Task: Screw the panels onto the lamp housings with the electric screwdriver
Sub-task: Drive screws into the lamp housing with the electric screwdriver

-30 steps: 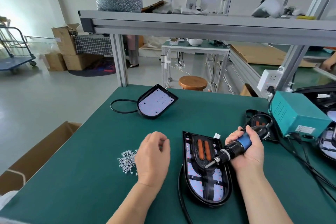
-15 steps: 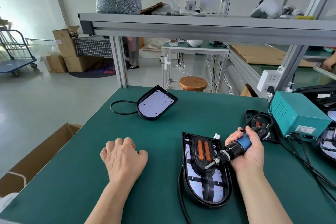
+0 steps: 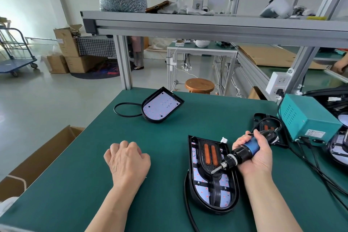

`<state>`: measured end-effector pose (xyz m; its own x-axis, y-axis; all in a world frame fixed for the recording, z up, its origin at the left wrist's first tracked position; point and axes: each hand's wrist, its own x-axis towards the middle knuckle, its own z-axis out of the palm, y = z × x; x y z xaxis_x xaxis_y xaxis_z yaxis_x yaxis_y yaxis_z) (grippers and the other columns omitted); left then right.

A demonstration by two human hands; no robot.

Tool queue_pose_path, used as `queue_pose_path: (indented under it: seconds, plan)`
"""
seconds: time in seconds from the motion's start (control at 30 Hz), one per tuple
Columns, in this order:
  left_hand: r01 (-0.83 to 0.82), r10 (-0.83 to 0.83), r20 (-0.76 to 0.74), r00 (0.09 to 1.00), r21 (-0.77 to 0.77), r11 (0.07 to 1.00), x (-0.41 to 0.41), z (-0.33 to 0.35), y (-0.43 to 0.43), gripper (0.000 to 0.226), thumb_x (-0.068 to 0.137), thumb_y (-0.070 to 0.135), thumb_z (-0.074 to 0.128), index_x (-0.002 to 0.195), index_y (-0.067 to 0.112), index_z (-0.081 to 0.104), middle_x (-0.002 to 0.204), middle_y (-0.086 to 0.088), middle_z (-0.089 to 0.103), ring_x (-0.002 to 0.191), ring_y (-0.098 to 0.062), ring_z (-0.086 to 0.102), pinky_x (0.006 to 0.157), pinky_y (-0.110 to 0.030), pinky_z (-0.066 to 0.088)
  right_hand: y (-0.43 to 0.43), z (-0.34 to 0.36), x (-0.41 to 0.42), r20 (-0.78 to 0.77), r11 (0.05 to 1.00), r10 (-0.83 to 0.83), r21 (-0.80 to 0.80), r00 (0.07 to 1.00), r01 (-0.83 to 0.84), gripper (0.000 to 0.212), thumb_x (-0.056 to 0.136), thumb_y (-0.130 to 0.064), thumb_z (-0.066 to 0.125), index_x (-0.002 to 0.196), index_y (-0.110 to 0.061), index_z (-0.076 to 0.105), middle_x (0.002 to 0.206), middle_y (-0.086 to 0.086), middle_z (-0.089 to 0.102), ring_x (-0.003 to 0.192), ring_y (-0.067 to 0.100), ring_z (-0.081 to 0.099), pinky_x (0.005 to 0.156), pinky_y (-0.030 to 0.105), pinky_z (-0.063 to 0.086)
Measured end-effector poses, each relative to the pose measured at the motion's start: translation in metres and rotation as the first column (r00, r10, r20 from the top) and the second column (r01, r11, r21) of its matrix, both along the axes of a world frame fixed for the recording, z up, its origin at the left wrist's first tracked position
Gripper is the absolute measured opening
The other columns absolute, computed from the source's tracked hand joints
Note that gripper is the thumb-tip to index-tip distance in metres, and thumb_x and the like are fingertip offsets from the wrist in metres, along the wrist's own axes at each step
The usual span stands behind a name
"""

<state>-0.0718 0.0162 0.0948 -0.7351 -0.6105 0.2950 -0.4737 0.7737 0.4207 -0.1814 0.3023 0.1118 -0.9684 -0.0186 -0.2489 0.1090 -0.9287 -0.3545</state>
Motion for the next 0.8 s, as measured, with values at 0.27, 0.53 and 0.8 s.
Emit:
queue_pose_path:
  seconds: [0.27,0.53,0.8]
  plan:
    - [0.007,-0.006,0.017,1.000,-0.056,0.998,-0.0010,-0.0016,0.0010,0.011,0.086,0.019,0.054,0.085,0.021,0.064,0.089,0.006,0.054,0.097,-0.019,0.034,0.099,-0.031,0.020,0.0003,0.0007,0.0004,0.003,1.000,0.003,0.001,1.000,-0.003,0.014,0.093,-0.022,0.064,0.090,-0.010,0.057,0.070,-0.006,0.053,0.057,0.004,0.055,0.055,0.016,0.049]
    - [0.024,-0.021,0.047,0.999,-0.076,0.997,0.0000,-0.0019,0.0009,0.006,0.087,0.022,0.054,0.081,0.022,0.053,0.079,0.007,0.056,0.087,-0.022,0.042,0.092,-0.033,0.024,-0.0014,0.0032,0.0016,-0.005,1.000,0.010,0.023,1.000,-0.010,0.016,0.096,-0.024,0.060,0.088,-0.011,0.056,0.067,-0.007,0.054,0.056,0.003,0.055,0.056,0.014,0.048]
    - [0.091,-0.090,0.020,0.996,-0.041,0.995,-0.0015,-0.0014,0.0039,0.009,0.076,0.032,0.055,0.077,0.023,0.053,0.074,0.012,0.049,0.090,-0.019,0.039,0.098,-0.031,0.023,-0.0015,0.0041,0.0027,0.008,1.000,0.003,0.018,1.000,-0.003,0.015,0.095,-0.024,0.062,0.089,-0.011,0.056,0.068,-0.007,0.054,0.056,0.003,0.054,0.057,0.014,0.047]
